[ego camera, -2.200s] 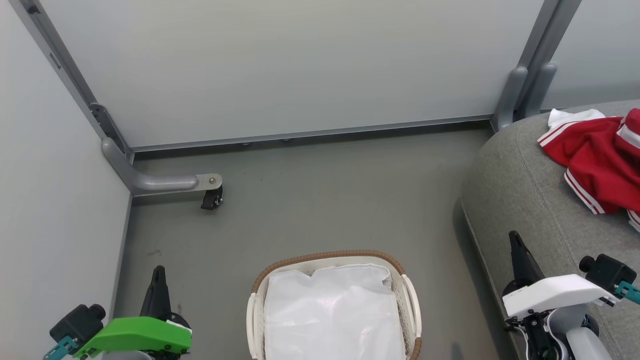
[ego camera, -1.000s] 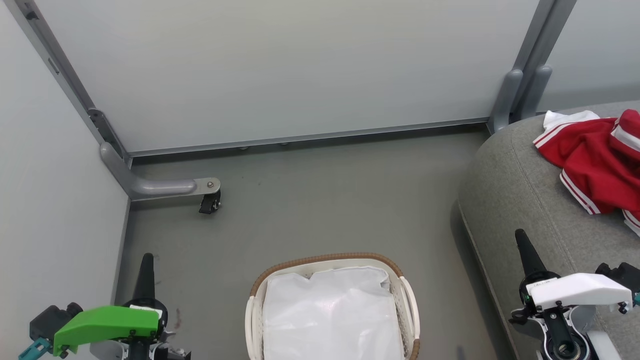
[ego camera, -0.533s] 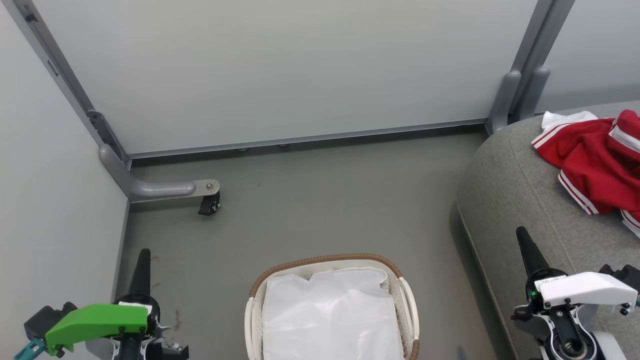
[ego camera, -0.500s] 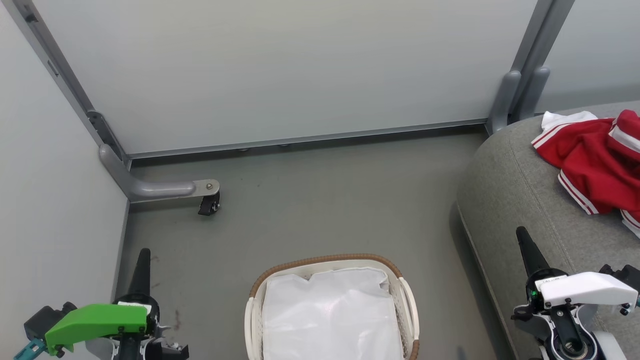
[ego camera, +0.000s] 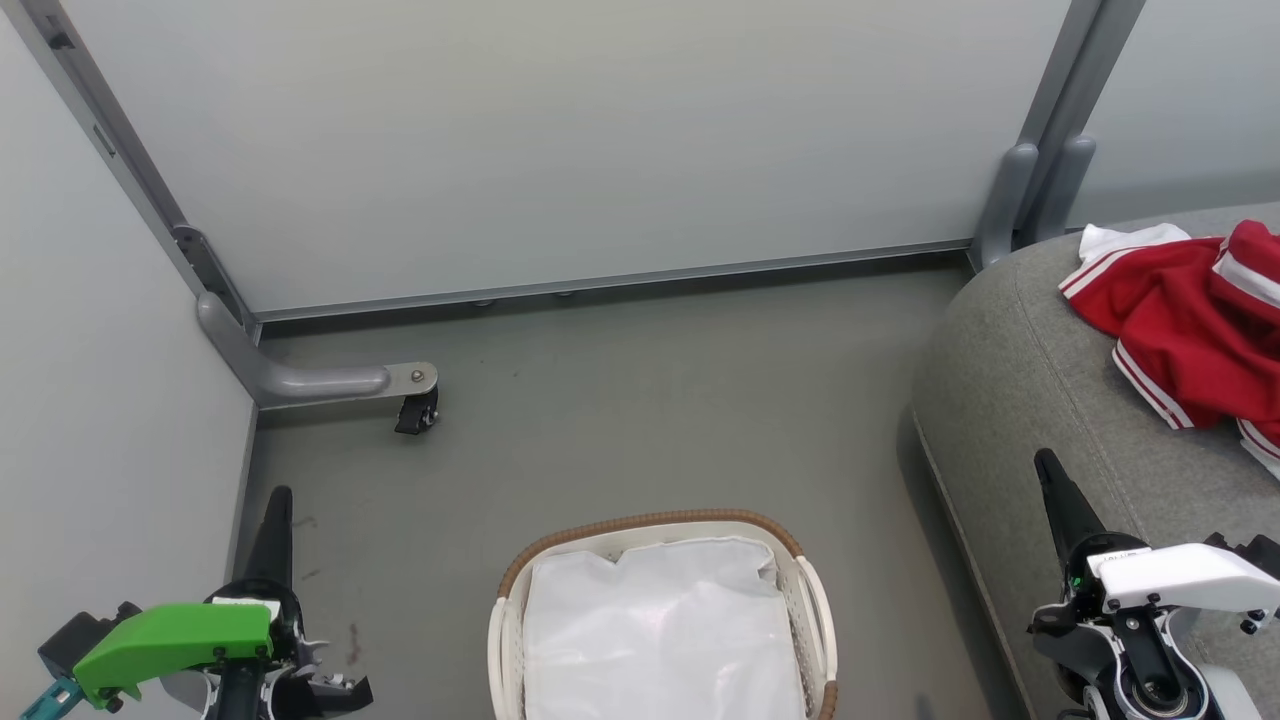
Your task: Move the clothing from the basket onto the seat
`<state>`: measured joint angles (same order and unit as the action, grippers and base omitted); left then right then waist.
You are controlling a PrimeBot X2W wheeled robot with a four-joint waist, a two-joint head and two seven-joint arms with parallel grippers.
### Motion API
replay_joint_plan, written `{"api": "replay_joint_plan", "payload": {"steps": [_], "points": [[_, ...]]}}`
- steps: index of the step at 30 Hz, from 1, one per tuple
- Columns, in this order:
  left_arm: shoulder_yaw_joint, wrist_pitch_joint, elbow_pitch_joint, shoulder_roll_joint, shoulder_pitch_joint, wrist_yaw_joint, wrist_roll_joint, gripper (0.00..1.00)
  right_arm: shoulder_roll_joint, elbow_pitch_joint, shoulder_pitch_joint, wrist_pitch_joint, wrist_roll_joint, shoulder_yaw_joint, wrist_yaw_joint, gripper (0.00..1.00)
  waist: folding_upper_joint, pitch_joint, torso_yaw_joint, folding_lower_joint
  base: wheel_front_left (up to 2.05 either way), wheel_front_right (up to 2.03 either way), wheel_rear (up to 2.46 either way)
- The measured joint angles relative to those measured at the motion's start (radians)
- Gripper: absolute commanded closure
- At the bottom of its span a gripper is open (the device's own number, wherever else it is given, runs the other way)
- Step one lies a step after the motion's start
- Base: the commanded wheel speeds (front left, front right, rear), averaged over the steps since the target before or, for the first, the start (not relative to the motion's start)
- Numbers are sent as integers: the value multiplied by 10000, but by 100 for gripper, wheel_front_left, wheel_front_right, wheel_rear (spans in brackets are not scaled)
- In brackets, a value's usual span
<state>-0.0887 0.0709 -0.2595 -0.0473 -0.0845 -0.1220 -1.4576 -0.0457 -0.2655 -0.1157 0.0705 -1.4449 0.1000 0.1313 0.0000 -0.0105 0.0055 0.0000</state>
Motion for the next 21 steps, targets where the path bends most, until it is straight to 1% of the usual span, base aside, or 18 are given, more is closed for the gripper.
{"api": "replay_joint_plan", "payload": {"steps": [21], "points": [[-222,395,113,-2,-147,-54,-1302,100,-12,171,18,393,-1430,119,-2,100,0,64,-48,0,0,0,0]]}}
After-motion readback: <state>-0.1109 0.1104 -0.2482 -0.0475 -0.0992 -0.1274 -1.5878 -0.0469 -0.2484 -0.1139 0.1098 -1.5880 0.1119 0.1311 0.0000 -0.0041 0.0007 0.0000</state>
